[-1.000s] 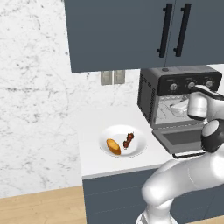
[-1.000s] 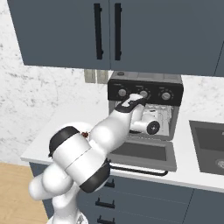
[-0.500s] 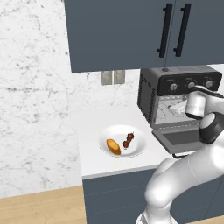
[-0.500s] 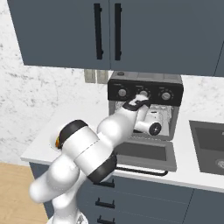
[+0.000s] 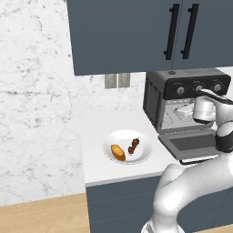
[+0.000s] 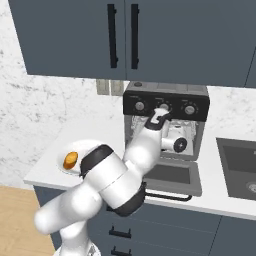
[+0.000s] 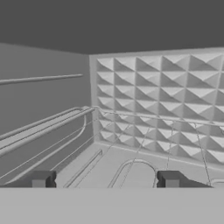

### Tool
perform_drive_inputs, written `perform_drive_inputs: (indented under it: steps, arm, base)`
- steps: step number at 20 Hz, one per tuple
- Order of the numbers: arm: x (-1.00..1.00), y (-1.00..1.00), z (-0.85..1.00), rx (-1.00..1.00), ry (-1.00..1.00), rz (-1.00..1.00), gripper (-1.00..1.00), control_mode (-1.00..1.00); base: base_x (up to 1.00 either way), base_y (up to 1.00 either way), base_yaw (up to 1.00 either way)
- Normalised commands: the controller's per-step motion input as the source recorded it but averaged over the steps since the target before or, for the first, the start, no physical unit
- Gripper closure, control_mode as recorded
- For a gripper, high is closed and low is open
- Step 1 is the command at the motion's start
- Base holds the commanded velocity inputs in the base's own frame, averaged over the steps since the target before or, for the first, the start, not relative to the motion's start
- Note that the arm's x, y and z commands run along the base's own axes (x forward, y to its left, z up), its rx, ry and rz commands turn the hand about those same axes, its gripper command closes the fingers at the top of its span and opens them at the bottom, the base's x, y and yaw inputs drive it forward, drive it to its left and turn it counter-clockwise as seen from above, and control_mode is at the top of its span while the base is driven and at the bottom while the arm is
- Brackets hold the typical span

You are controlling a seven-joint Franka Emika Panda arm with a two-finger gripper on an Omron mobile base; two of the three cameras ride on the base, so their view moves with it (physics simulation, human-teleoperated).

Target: Pick up the kebab skewer and baguette bread, and place them inside the toaster oven. Close the toaster oven door and start by setting the timer.

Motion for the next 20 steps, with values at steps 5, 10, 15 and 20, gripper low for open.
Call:
perform_drive_inputs:
  steps: [5, 10, 15, 20]
  arm:
    - [-0.78, -0.02, -0.71, -0.02, 0.18, -0.04, -1.0, -1.0]
    - [-1.0, 0.0, -0.48, -0.02, 0.25, -0.06, -1.0, -1.0]
    - [-0.96, 0.0, -0.12, 0.0, 0.39, -0.04, -1.0, -1.0]
    - [-0.99, -0.01, -0.1, -0.01, 0.26, -0.01, -1.0, -1.0]
  base:
    - [0.0, 0.0, 0.0]
    - [0.0, 0.0, 0.0]
    - [0.0, 0.0, 0.0]
    - [0.0, 0.0, 0.0]
